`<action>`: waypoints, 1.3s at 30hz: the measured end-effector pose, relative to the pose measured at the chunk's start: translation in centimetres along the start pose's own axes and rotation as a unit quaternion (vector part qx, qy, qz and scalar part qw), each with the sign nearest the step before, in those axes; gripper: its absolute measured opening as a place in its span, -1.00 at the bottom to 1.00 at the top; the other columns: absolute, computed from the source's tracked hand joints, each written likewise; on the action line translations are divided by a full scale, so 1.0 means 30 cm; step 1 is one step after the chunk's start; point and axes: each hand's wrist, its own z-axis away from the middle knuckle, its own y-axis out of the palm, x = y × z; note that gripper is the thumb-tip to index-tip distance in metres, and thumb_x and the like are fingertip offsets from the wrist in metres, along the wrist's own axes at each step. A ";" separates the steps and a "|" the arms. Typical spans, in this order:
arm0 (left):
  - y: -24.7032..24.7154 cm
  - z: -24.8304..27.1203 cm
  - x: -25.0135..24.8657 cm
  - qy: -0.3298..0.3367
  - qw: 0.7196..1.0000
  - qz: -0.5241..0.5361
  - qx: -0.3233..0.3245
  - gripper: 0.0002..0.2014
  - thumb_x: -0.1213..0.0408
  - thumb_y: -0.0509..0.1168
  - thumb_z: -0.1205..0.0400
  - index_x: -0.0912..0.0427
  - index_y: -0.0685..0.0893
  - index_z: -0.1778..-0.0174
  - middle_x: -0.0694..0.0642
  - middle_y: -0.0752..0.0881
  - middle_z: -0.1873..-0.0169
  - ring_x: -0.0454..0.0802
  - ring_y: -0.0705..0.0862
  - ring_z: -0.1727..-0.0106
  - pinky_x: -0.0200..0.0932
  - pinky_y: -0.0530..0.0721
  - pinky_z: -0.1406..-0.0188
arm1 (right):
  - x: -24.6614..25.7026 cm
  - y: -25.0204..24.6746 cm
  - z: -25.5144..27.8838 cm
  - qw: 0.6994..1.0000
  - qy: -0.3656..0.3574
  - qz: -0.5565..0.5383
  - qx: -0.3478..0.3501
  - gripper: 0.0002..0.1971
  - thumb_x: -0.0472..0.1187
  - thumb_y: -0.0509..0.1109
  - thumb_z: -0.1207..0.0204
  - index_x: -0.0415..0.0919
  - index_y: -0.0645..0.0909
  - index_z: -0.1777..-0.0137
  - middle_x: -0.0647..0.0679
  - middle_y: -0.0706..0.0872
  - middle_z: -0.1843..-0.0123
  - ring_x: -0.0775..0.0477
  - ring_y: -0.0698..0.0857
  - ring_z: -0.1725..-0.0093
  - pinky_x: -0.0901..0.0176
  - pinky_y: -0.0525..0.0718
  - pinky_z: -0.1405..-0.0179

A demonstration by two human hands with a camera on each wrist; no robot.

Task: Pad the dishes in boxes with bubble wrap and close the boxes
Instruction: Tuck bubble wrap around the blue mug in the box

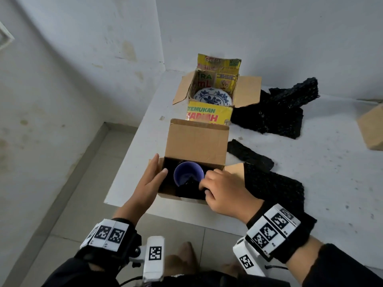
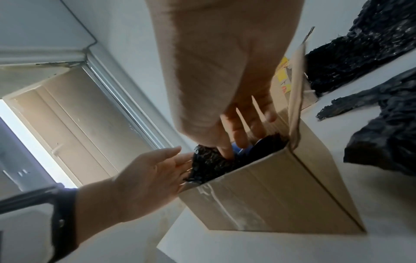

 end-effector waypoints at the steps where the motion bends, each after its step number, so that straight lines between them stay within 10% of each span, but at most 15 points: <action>1: -0.002 -0.001 0.012 -0.012 1.000 0.021 0.000 -0.44 -0.02 0.06 -0.74 -0.08 0.08 -0.66 -0.17 0.14 -0.63 -0.20 0.08 -0.64 -0.11 0.07 -0.63 | 0.007 0.011 0.009 0.999 -0.007 -0.040 -0.026 -0.70 -0.06 0.11 -0.57 -0.04 0.66 -0.11 0.04 0.66 -0.07 -0.04 0.58 -0.09 0.00 0.60 0.06; 4: 0.004 -0.006 0.029 -0.003 0.997 0.070 0.014 -0.43 -0.28 -0.04 -0.66 -0.17 0.29 -0.58 -0.26 0.38 -0.53 -0.33 0.31 -0.55 -0.26 0.25 -0.55 | 0.024 0.050 0.032 0.994 -0.008 -0.108 0.027 -0.59 0.06 0.03 -0.67 -0.10 0.67 -0.06 0.04 0.71 -0.03 -0.02 0.64 -0.06 0.02 0.59 0.10; 8: 0.024 0.006 -0.011 0.020 0.994 0.110 0.021 -0.68 0.04 -0.17 -0.76 -0.21 0.45 -0.28 -0.48 0.53 -0.11 -0.78 0.51 -0.02 -0.79 0.39 0.11 | 0.033 0.066 0.024 0.993 0.029 -0.059 0.094 -0.41 0.25 -0.17 -0.65 -0.02 0.64 -0.15 0.10 0.69 -0.07 -0.03 0.63 -0.12 0.03 0.56 0.05; 16: 0.026 -0.005 -0.004 0.041 0.991 0.119 0.048 -0.57 0.03 -0.20 -0.76 -0.07 0.41 -0.47 -0.36 0.52 -0.28 -0.73 0.50 -0.11 -0.77 0.40 0.08 | 0.039 0.040 -0.041 0.985 0.094 -0.091 0.116 -0.58 0.07 0.04 -0.68 -0.12 0.51 0.31 -0.03 0.57 0.37 -0.09 0.54 0.34 0.12 0.36 0.46; 20: 0.015 -0.009 0.004 0.046 0.992 0.115 0.035 -0.56 -0.02 -0.16 -0.73 -0.10 0.37 -0.50 -0.43 0.48 -0.25 -0.77 0.47 -0.11 -0.79 0.39 0.09 | 0.005 0.029 -0.010 0.994 0.069 -0.010 0.081 -0.67 -0.01 0.07 -0.67 -0.04 0.68 -0.04 -0.05 0.73 0.02 -0.14 0.67 0.05 -0.01 0.63 0.14; 31: 0.031 0.000 -0.003 0.038 0.994 0.101 0.029 -0.53 -0.14 -0.15 -0.72 -0.09 0.39 -0.46 -0.39 0.50 -0.26 -0.77 0.48 -0.09 -0.79 0.38 0.08 | 0.035 0.068 -0.015 0.987 0.072 -0.017 0.141 -0.32 0.34 -0.24 -0.60 -0.12 0.57 0.20 -0.10 0.71 0.13 -0.20 0.64 0.00 -0.12 0.60 -0.02; 35: 0.023 -0.003 -0.019 0.047 0.998 0.032 0.001 -0.55 -0.16 -0.14 -0.73 -0.12 0.44 -0.43 -0.16 0.56 -0.31 -0.48 0.49 -0.31 -0.33 0.48 -0.39 | 0.023 0.030 0.013 0.988 0.061 -0.069 0.120 -0.49 0.26 -0.05 -0.64 -0.07 0.60 -0.04 -0.01 0.67 0.04 -0.08 0.63 0.01 -0.07 0.62 0.07; 37: 0.030 -0.003 -0.030 0.068 0.997 -0.033 -0.017 -0.43 -0.27 -0.08 -0.63 -0.16 0.34 -0.53 -0.10 0.37 -0.54 -0.21 0.21 -0.60 0.10 0.23 -0.61 | 0.005 -0.008 0.041 0.989 0.048 -0.111 0.086 -0.63 0.16 0.09 -0.65 -0.02 0.62 -0.14 0.03 0.66 -0.03 -0.01 0.62 -0.01 -0.04 0.62 0.02; 39: 0.063 -0.005 -0.062 0.077 0.994 -0.062 -0.041 -0.48 -0.19 -0.01 -0.68 -0.14 0.27 -0.57 -0.15 0.20 -0.62 -0.32 -0.07 -0.61 0.06 0.01 -0.66 | -0.027 -0.050 0.078 0.988 0.037 -0.147 0.016 -0.73 0.05 0.21 -0.63 -0.02 0.66 -0.14 0.06 0.67 -0.01 0.05 0.63 0.04 0.02 0.62 0.04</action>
